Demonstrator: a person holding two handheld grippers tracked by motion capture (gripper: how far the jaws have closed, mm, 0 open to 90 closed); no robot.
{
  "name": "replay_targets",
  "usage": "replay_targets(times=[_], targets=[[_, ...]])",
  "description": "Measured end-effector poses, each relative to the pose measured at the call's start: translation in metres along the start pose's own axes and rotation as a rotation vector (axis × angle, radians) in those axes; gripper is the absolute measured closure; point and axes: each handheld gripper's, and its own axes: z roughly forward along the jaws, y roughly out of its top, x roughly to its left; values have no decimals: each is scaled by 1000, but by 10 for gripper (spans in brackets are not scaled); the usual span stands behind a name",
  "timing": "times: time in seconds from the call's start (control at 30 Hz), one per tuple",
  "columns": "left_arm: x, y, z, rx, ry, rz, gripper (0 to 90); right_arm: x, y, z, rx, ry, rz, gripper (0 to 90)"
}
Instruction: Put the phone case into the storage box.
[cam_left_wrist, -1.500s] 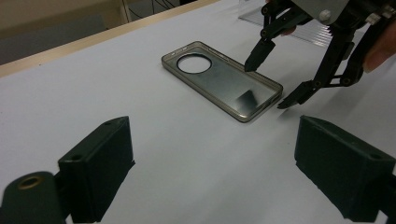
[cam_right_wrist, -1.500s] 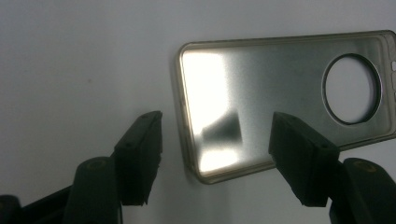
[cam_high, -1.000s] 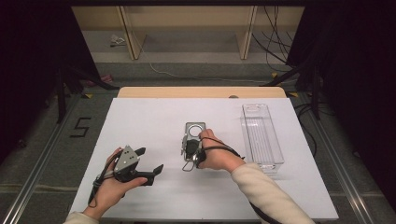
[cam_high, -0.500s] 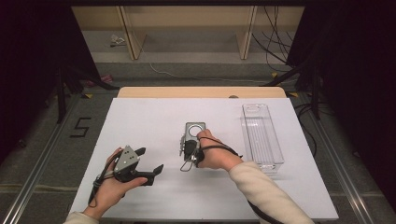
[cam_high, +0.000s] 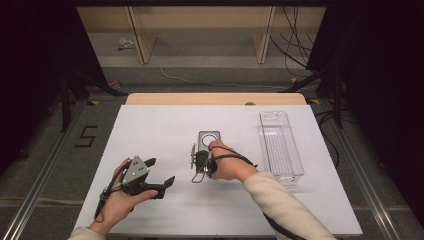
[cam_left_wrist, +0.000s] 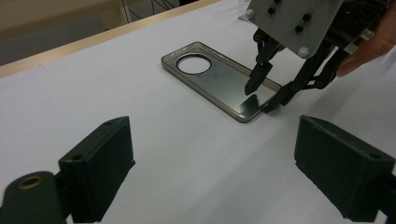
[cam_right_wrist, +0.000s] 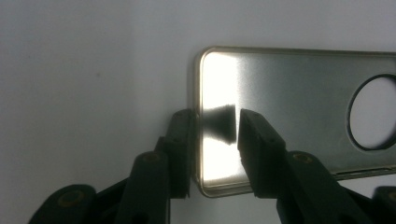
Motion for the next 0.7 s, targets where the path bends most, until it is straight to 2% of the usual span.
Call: replay_targets(times=[0.23,0.33,0.7], targets=[[0,0,0,1,1,0,114,2,2,0,9,16,-30,731],[0,0,0,1,1,2,114,1,2,-1,22,38,-29,763],[0,0,0,1,1,1,115,3,3,0,26,44,-48,810]])
